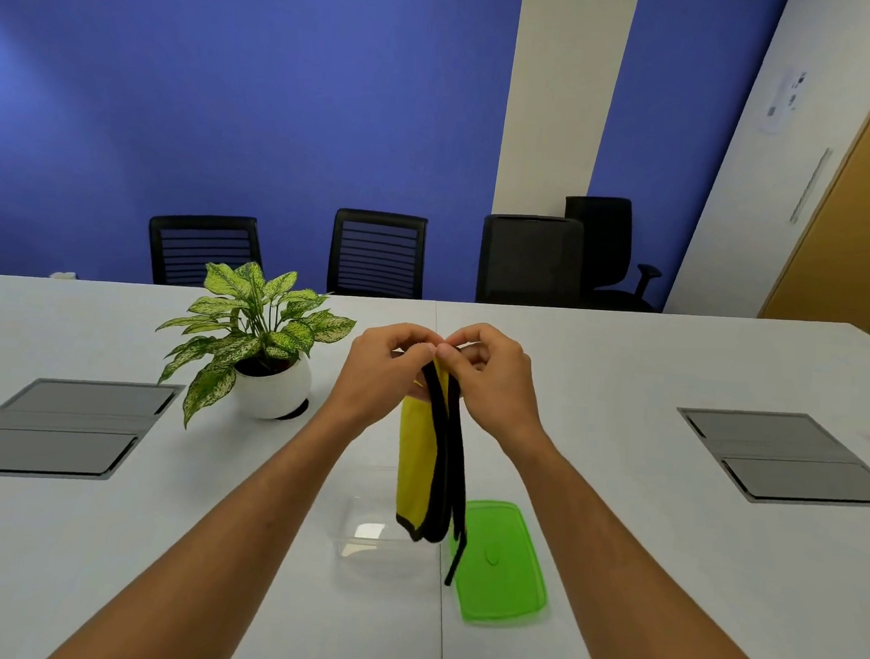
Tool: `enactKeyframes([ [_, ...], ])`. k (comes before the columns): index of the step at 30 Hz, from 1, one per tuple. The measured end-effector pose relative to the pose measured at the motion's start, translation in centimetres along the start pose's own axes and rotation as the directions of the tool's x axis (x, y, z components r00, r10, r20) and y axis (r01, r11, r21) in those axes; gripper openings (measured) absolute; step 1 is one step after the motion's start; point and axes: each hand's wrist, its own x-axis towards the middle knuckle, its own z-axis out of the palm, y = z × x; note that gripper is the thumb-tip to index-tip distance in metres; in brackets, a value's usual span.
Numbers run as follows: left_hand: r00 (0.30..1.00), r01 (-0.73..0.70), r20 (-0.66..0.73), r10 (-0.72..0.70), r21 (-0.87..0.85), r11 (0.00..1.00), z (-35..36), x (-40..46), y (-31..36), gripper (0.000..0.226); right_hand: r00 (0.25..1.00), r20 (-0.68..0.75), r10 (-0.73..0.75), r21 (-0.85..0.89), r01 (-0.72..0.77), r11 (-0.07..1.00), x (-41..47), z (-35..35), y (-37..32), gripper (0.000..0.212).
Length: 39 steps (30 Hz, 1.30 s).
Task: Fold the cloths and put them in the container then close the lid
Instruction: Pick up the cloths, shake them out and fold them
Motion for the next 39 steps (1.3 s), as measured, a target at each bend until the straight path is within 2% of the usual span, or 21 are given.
enactKeyframes([
  [4, 0.998, 0.025, 0.066, -0.023, -0.029, 0.999, -0.4, 0.0, -0.3, 0.030, 0.999, 0.033, -0.004, 0.018, 0.004, 1.000, -0.1, -0.1, 0.3, 0.010],
  [9, 0.994, -0.091, 0.067, 0.082, 0.143, 0.986, -0.4, 0.1, -1.0, 0.020, 1.000, 0.029, -0.009, 0.034, 0.008, 0.999, 0.0, -0.4, 0.6, 0.014],
  [14, 0.989, -0.149, 0.040, 0.144, 0.236, 0.960, -0.2, 0.3, -1.1, 0.019, 0.999, -0.020, -0.032, 0.016, 0.032, 0.999, -0.1, -0.3, 0.8, 0.011],
  [18, 0.981, -0.192, 0.037, 0.191, 0.344, 0.919, -0.4, 0.6, -0.9, 0.017, 0.999, 0.018, -0.045, 0.003, 0.045, 0.999, 0.0, -0.3, 1.1, 0.011],
  [25, 0.973, -0.200, -0.014, 0.230, 0.448, 0.872, -0.1, 0.7, -0.7, 0.017, 0.988, 0.126, -0.092, 0.103, 0.079, 0.992, -0.5, -0.1, 1.0, 0.015],
  [28, 0.982, -0.187, 0.088, 0.165, 0.461, 0.868, -0.3, 0.6, -1.2, 0.036, 0.989, 0.095, -0.112, 0.087, 0.103, 0.991, -0.6, -0.5, 1.1, 0.010],
  [30, 0.985, -0.098, 0.170, 0.011, 0.512, 0.853, -0.8, 0.6, -2.0, 0.055, 0.988, 0.102, -0.113, 0.068, 0.106, 0.992, -0.4, -0.9, 1.2, 0.009],
  [31, 0.980, -0.073, 0.191, -0.048, 0.577, 0.814, -1.2, 0.6, -2.5, 0.058, 0.987, 0.113, -0.113, 0.066, 0.106, 0.992, -0.4, -1.2, 1.3, 0.009],
  [33, 0.978, -0.092, 0.199, -0.064, 0.682, 0.726, -1.9, 0.7, -3.7, 0.043, 0.987, 0.114, -0.112, 0.080, 0.103, 0.991, -0.2, -1.9, 1.7, 0.013],
  [34, 0.979, -0.094, 0.195, -0.054, 0.677, 0.730, -2.3, 0.7, -4.2, 0.031, 0.990, 0.095, -0.109, 0.092, 0.100, 0.991, -0.2, -2.3, 2.0, 0.015],
  [36, 0.983, -0.035, 0.168, -0.070, 0.553, 0.832, -2.9, 0.5, -4.9, 0.015, 0.995, 0.032, -0.094, 0.134, 0.089, 0.987, 0.0, -3.0, 2.7, 0.019],
  [39, 0.987, 0.081, 0.114, -0.115, 0.266, 0.960, -3.5, 0.4, -5.1, 0.014, 1.000, -0.014, -0.024, 0.233, 0.027, 0.972, -0.1, -3.8, 3.8, 0.023],
])
